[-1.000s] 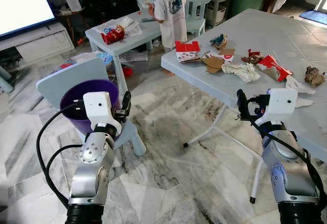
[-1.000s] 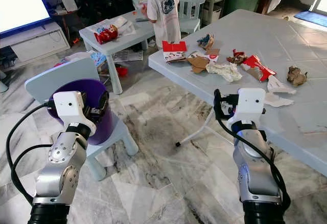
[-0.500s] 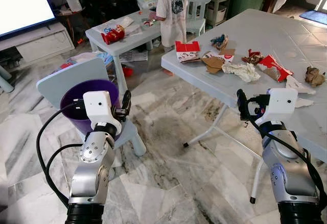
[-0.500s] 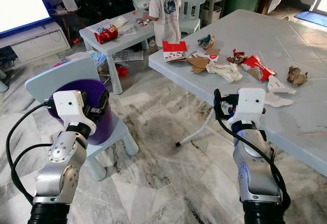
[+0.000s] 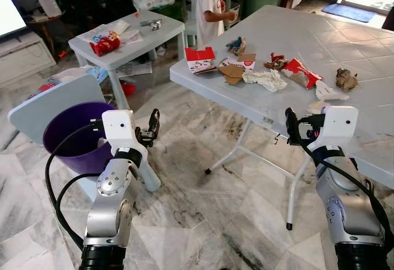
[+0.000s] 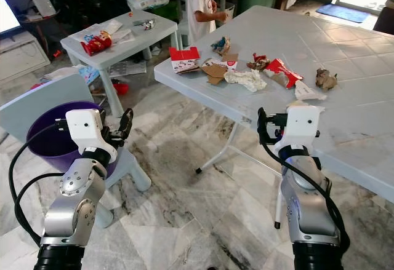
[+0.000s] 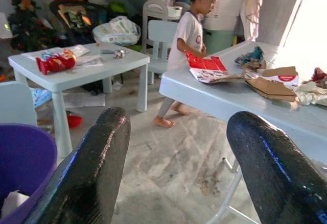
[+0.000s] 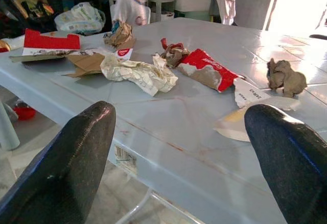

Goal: Picking trash to rubbish bin

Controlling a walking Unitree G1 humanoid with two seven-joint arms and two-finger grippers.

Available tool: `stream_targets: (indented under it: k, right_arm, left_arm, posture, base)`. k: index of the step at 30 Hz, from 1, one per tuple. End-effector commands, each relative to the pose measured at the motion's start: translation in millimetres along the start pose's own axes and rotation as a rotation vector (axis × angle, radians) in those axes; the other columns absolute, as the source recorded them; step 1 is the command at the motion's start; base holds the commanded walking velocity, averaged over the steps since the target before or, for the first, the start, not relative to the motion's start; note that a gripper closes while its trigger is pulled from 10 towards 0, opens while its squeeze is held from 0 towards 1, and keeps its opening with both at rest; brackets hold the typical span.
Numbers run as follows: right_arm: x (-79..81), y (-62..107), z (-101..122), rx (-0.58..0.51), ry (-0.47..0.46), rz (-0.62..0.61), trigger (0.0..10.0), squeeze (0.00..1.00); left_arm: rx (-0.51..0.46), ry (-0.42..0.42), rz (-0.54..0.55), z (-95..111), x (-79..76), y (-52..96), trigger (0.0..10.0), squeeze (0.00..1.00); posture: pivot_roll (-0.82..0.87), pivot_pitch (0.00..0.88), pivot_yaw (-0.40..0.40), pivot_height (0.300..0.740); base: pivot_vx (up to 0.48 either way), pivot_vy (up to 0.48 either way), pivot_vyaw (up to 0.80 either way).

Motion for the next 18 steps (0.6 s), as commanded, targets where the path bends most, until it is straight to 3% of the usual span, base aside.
stream_targets:
  k: [1, 18]
  right_arm:
    - [2.0, -0.6, 7.3, -0.020, 0.000, 0.010, 10.0, 0.00]
    - [2.0, -0.3, 7.2, -0.020, 0.006, 0.010, 10.0, 0.00]
  left_arm:
    - [0.006, 0.016, -0.016, -1.1, 1.0, 1.9, 10.0, 0.00]
    - [0.006, 0.036, -0.037, -1.1, -0.8, 2.8, 10.0, 0.00]
  posture:
    - [-0.01, 0.038, 0.028, 0.740]
    - [-0.01, 0.041, 0.027, 0.740]
  base:
    - [0.000, 0.000, 0.00]
    - [0.000, -0.014, 0.00]
Point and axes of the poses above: a point about 5 cm out from each wrist's last joint towards the gripper, its own y axis pointing back from the gripper into the wrist, its own z axis along the axis of the wrist's last joint, x = y × z, the point moved 5 cm from there along -y, pointing out of the wrist towards the gripper, and after that the axes turned 5 degrees about -y, right-handed, at the moved point
